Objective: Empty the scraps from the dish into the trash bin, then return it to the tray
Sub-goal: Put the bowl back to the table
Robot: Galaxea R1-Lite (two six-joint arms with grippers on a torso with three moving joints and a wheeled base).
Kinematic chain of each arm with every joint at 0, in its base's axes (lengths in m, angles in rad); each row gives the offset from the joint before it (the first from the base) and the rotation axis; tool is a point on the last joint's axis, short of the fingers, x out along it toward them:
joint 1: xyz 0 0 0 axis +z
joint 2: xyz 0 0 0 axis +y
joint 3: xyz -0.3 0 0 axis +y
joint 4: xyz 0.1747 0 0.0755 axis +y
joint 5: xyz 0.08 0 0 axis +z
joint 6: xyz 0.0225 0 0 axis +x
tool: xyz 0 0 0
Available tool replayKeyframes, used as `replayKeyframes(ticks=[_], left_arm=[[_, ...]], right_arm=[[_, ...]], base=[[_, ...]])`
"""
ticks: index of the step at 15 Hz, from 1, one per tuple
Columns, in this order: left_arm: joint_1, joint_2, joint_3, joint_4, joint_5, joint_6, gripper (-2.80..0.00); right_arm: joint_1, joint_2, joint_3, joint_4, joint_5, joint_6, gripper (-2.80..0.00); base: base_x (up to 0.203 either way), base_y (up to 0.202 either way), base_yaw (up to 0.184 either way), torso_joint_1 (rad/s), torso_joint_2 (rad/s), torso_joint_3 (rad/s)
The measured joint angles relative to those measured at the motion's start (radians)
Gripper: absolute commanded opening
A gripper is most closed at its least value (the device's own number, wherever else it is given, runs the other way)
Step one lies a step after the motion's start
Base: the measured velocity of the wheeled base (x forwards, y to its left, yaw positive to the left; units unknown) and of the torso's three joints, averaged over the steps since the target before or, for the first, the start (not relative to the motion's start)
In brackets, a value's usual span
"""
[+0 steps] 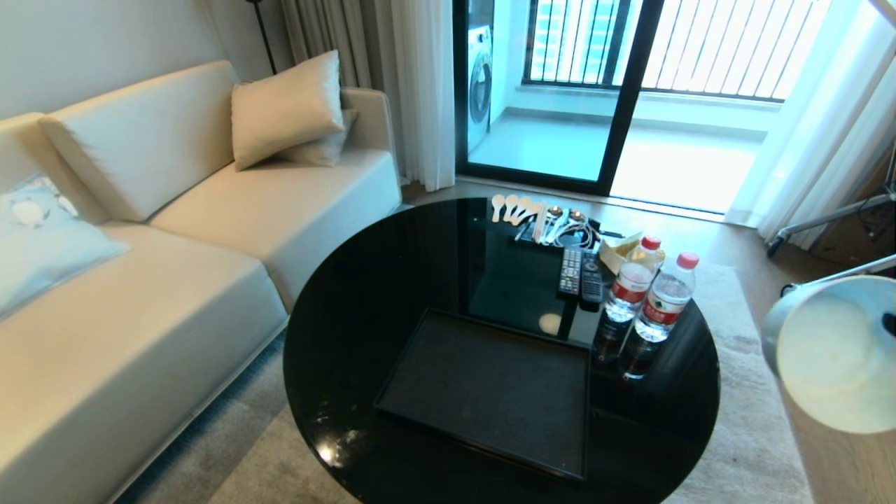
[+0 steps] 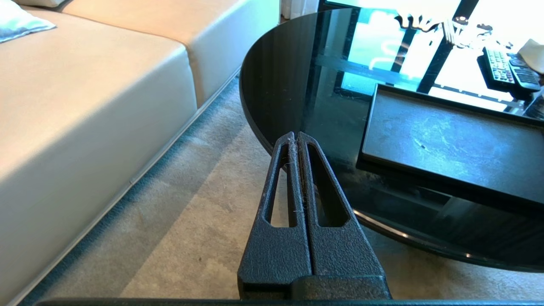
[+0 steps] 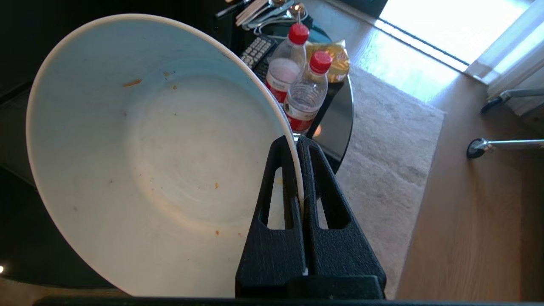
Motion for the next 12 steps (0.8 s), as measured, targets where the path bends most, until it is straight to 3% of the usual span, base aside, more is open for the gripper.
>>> replayKeyframes(ticks=[4,8,12], left_arm=[[0.0,0.0,0.0,0.0,0.0,0.0,-2.8],[0.0,0.0,0.0,0.0,0.0,0.0,-2.8],[0.0,0.0,0.0,0.0,0.0,0.0,-2.8]], right_arm=[[0.006,0.202,-0.054,-0.004,0.008,0.019,-2.8],[0.042,0.399,-0.126,-0.013,0.041,0.108,-2.8],[0.06,0.574,-0.236,-0.007,0.048,0.13,-2.8]], base=[[0.0,0.0,0.0,0.0,0.0,0.0],[0.0,0.0,0.0,0.0,0.0,0.0],[0.0,0.0,0.0,0.0,0.0,0.0]])
